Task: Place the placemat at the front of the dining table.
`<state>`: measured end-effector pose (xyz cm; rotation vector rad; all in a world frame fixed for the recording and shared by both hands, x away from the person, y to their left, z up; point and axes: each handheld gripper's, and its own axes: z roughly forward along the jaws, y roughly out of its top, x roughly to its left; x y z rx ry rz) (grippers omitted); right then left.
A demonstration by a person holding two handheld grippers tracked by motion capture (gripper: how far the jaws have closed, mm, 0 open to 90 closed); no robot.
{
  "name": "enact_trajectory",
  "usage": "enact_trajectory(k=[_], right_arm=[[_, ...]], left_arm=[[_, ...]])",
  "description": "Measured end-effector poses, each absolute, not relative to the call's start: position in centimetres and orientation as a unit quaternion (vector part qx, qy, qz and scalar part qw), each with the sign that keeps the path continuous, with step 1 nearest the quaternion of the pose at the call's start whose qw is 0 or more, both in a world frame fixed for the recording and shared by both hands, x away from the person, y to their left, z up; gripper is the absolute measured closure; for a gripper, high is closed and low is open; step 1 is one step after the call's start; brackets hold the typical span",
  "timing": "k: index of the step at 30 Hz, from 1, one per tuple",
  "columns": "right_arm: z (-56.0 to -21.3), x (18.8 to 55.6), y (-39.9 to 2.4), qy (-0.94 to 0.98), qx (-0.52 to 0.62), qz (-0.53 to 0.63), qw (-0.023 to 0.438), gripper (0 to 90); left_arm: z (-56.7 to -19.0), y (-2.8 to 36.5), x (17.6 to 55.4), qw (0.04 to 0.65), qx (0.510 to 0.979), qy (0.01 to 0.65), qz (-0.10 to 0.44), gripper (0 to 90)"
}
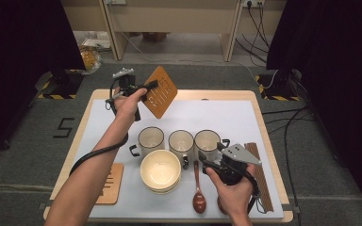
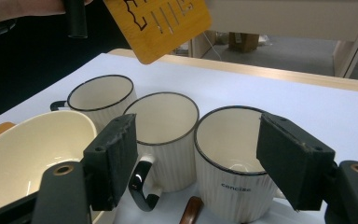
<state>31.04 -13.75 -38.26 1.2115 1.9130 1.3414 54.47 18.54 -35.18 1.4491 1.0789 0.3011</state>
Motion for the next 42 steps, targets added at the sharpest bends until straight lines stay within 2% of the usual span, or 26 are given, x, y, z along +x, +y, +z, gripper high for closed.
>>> enact_trajectory(k=[42], right_arm=[[-38.4, 31.1, -14.0, 0.702, 0.448, 0.494, 0.251, 29.2]], left_arm=[[-36.2, 16.0, 55.8, 0.595, 0.642, 0.470, 0.116, 86.1]])
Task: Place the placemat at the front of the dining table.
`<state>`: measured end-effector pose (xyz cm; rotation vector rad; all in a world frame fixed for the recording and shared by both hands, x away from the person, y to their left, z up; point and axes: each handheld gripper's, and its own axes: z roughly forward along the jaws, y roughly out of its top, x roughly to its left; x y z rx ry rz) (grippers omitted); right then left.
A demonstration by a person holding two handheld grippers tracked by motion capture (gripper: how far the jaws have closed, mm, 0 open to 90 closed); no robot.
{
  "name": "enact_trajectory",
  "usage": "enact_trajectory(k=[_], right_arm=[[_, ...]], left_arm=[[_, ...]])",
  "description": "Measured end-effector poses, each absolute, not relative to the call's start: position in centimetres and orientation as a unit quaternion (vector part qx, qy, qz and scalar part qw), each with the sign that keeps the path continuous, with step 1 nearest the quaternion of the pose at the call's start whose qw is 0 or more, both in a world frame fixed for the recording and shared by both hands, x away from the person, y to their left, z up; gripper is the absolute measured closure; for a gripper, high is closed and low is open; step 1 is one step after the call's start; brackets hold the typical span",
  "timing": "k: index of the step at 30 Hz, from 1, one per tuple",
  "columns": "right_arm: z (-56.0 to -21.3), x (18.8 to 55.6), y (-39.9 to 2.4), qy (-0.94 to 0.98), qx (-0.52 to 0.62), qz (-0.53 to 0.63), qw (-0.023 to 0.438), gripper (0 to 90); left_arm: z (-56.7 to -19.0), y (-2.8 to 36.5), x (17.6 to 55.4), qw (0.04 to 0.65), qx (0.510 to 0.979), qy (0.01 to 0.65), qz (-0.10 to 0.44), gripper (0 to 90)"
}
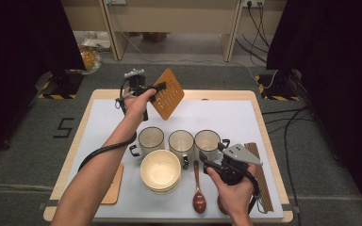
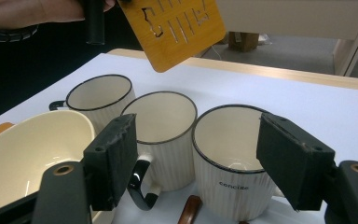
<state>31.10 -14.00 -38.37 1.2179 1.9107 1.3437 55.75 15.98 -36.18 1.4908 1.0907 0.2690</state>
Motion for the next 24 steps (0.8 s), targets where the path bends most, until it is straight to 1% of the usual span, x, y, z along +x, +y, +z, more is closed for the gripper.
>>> enact_trajectory(k=[24], right_arm=[[-38.5, 31.1, -14.0, 0.704, 0.447, 0.492, 0.249, 29.2]], left_arm=[[-36.9, 14.9, 56.3, 0.589, 0.644, 0.476, 0.109, 86.1]])
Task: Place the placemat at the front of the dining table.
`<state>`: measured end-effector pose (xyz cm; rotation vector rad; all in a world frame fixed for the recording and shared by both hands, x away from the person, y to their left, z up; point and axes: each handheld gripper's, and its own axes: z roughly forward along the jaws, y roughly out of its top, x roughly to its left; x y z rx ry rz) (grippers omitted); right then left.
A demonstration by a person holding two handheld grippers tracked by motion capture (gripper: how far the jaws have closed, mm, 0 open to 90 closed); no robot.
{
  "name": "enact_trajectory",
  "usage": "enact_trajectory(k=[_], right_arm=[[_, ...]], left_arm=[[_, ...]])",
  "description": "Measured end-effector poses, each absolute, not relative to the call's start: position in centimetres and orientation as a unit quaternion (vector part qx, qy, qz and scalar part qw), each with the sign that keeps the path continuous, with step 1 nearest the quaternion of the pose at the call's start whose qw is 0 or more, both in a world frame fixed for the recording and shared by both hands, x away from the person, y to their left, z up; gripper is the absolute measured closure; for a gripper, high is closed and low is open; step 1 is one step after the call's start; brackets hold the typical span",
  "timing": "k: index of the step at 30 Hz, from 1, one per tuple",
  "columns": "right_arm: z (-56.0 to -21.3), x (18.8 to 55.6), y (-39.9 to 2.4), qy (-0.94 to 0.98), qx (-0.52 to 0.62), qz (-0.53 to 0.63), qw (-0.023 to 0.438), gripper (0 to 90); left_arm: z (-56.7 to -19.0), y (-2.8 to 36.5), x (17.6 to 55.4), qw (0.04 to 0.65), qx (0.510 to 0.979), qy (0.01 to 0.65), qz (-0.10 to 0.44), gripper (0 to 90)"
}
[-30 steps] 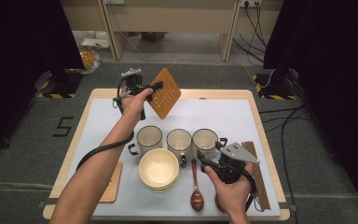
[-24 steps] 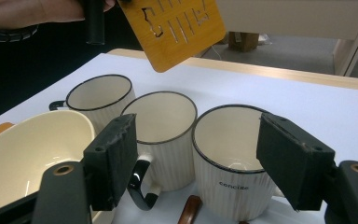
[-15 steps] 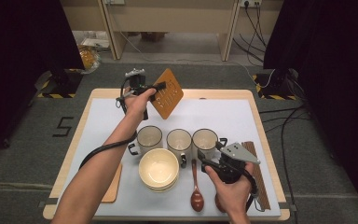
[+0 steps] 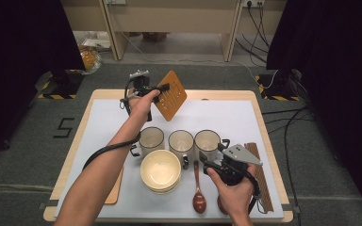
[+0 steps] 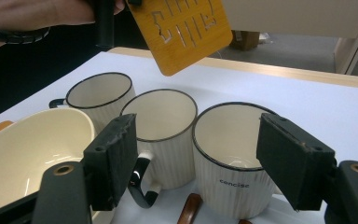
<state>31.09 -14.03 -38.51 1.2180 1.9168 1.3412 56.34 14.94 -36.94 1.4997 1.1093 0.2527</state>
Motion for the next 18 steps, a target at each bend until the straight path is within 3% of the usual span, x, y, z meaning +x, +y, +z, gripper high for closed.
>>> enact_trajectory(k=[18], right_arm=[[-38.56, 31.13, -14.11, 0.704, 0.448, 0.491, 0.249, 29.2]], left_arm=[[-37.93, 15.10, 57.02, 0.578, 0.642, 0.493, 0.105, 86.1]])
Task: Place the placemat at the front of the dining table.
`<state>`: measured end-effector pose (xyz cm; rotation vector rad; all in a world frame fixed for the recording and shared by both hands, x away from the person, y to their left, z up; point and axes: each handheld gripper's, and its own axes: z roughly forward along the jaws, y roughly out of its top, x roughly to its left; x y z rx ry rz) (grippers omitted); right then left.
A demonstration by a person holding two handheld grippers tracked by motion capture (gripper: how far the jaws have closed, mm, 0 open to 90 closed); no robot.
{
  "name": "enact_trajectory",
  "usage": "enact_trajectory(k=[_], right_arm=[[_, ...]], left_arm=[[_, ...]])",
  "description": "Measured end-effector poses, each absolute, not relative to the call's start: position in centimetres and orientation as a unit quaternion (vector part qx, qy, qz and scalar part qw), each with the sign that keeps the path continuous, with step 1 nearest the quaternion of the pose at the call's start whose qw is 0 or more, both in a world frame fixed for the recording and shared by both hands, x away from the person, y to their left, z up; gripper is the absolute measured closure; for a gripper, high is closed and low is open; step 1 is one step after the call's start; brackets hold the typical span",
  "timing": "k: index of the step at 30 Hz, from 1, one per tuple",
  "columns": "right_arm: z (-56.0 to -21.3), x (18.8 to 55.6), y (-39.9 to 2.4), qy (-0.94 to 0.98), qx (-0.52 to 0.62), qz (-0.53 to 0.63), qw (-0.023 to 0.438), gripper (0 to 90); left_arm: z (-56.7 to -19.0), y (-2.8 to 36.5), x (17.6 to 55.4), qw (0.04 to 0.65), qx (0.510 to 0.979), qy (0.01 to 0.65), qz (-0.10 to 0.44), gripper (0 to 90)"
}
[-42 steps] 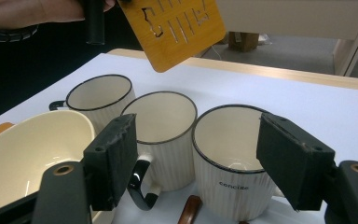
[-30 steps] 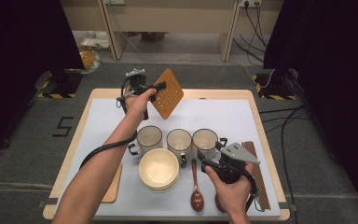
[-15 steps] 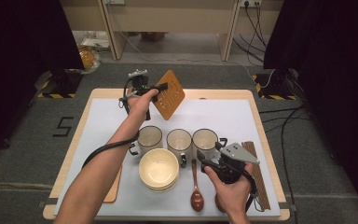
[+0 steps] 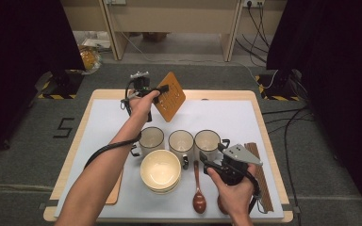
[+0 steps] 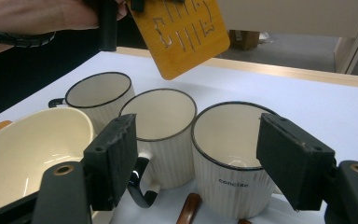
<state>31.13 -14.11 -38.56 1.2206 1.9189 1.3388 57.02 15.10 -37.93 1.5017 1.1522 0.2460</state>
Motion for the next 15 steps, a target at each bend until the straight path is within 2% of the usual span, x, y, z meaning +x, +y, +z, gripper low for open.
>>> enact_trajectory(k=[15], right_arm=[[-38.68, 31.18, -14.10, 0.704, 0.448, 0.492, 0.247, 29.2]], left_arm=[[-38.67, 14.64, 57.49, 0.570, 0.646, 0.498, 0.100, 86.1]])
